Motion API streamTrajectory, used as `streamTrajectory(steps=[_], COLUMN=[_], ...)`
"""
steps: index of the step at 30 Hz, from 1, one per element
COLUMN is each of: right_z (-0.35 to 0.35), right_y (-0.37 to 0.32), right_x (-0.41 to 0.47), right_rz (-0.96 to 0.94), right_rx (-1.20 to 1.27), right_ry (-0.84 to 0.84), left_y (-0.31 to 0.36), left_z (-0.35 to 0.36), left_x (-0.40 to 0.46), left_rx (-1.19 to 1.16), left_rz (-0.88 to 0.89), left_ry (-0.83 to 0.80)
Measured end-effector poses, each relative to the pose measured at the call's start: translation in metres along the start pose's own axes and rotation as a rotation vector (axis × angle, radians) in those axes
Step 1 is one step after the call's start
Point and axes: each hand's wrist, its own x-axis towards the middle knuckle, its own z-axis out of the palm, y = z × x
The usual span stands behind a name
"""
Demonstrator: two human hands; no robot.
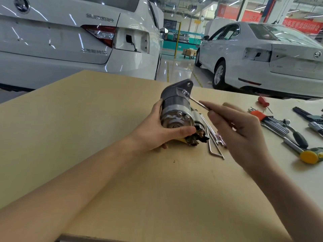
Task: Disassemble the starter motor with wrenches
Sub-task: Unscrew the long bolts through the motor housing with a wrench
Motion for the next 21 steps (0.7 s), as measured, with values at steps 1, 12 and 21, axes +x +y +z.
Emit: streamTrajectory(steps=[1,12,21], right_z=[-0.002,-0.021,-0.024], right_y=[0.001,0.0,-0.003], right_x=[-0.001,-0.001,-0.001], right_rz=[0.002,0.087,0.18], right_rx=[0.002,-0.059,0.007], right_ry=[-0.023,-0.061,-0.144], left_y=[0.002,0.01,0.008], left_z=[0.0,-0.002,0.0], left_x=[0.0,-0.007,-0.004], left_rx=[-0.003,0.02,0.019], left_rz=[-0.012,-0.052,-0.039], left_ry=[-0.007,-0.027,0.001])
